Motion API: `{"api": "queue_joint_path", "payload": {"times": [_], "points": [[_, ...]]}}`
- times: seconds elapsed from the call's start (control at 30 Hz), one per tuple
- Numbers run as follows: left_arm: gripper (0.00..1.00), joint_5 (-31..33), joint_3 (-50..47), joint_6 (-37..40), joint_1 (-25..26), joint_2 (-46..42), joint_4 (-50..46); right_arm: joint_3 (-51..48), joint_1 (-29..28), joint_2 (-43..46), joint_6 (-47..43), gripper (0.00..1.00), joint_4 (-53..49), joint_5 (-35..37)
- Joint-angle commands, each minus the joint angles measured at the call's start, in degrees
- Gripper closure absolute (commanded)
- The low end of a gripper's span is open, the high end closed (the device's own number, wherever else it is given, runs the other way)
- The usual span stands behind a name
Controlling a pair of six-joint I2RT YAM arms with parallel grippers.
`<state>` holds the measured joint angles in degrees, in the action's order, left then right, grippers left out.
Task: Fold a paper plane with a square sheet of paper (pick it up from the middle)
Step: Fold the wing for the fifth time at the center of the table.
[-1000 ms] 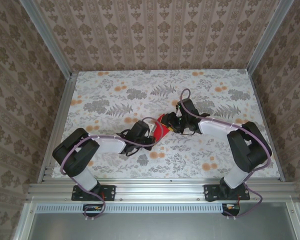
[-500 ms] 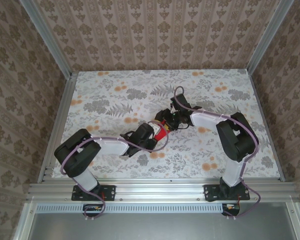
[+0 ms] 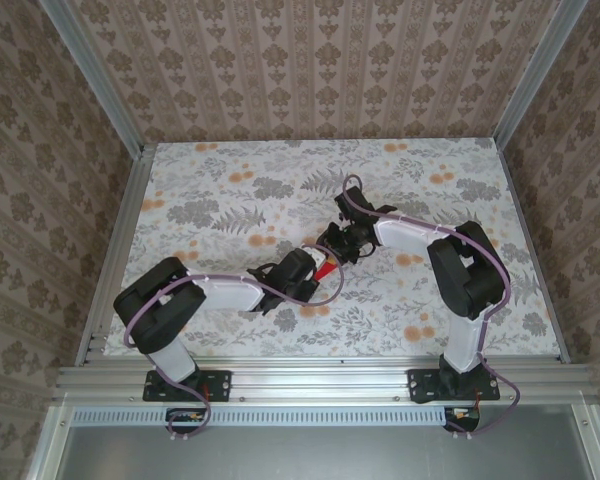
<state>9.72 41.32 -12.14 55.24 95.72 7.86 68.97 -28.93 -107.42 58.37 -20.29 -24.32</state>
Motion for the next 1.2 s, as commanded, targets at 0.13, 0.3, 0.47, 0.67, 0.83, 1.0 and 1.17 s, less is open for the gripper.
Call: {"api": "queue_joint_path", "payload": {"times": [0.13,0.3,0.47,0.67,0.83,1.0,1.17], "points": [[0.96,2.6,0.7,0.3,0.8,1.3,-4.1,1.9,-1.4,-0.8,-0.8,0.76,-4.0,1.2],[0.90,2.5,0.4,-1.8,0.9,0.4,-4.4,1.1,-1.5,-0.7,-1.1,0.88,-3.5,1.7],[0.77,-0.2,-1.6,-5.6,0.1,-3.9,-5.0,0.0,-0.8,-0.3,-2.4,0.96,-0.9,0.8],[0.48,-9.3,-6.8,-11.8,-3.3,-12.8,-2.8,-1.0,-0.1,0.8,-9.4,0.95,2.3,-3.9],[0.43,-15.3,-12.3,-17.7,-7.8,-18.4,1.8,-1.8,0.7,0.6,-15.3,0.94,2.4,-6.9],[0.43,-20.0,-15.0,-21.3,-10.6,-19.1,5.3,-3.3,2.1,0.0,-15.6,0.94,5.4,-10.0],[0.45,-22.6,-15.2,-22.9,-10.7,-16.7,7.6,-3.6,2.7,-0.5,-14.6,0.94,6.7,-11.0]]}}
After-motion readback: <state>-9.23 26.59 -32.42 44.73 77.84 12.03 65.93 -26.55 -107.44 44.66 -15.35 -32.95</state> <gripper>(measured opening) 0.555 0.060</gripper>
